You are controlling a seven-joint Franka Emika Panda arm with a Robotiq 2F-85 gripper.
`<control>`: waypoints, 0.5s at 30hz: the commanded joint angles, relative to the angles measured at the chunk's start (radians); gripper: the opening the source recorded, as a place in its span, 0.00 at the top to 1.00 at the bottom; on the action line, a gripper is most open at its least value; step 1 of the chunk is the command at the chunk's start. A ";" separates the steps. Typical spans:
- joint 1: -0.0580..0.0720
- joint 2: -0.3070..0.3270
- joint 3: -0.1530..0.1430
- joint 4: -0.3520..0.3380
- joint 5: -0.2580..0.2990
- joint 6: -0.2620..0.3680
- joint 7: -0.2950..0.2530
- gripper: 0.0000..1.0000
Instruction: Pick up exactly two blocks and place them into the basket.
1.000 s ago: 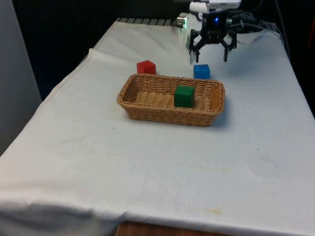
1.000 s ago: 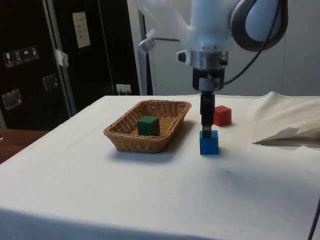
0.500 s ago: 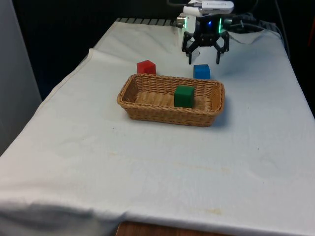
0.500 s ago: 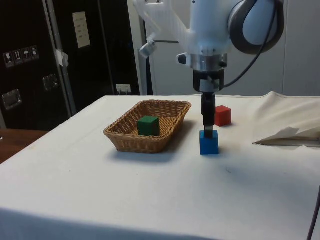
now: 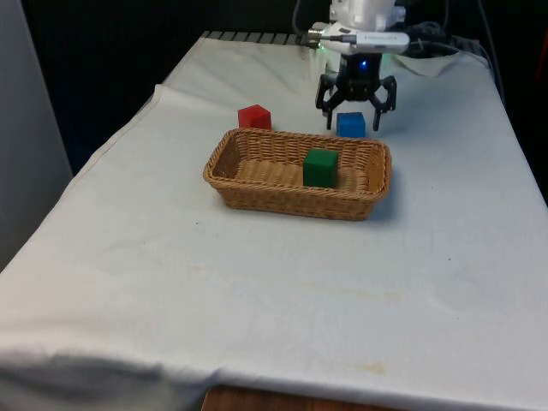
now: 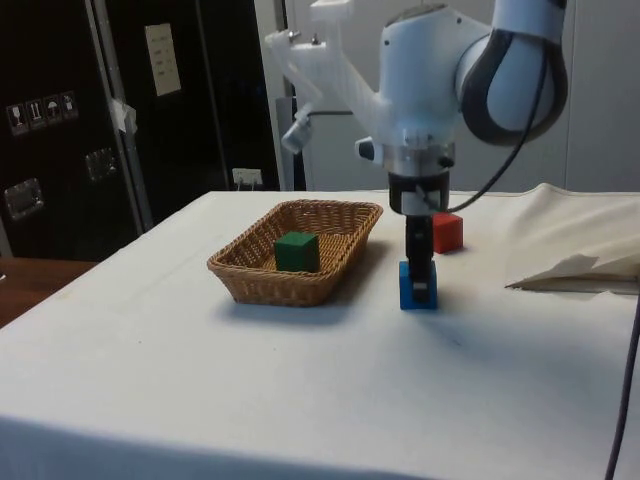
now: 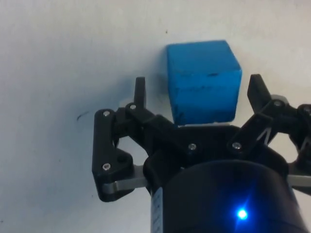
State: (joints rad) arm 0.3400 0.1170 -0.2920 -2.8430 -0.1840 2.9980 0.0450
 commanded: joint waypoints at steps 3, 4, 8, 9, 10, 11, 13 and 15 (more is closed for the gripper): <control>0.005 0.042 -0.010 0.022 -0.007 0.031 0.015 0.00; 0.005 0.049 -0.011 0.025 -0.007 0.035 0.016 0.00; 0.004 0.061 -0.014 0.034 -0.008 0.040 0.017 0.09; 0.005 0.062 -0.015 0.035 -0.007 0.041 0.017 0.19; 0.005 0.062 -0.016 0.035 -0.007 0.041 0.017 0.30; 0.004 0.063 -0.016 0.036 -0.007 0.042 0.018 0.54; 0.004 0.064 -0.017 0.037 -0.007 0.043 0.018 0.75; 0.004 0.065 -0.017 0.037 -0.007 0.043 0.018 0.97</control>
State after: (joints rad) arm 0.3390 0.1720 -0.2990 -2.8100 -0.1830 3.0270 0.0560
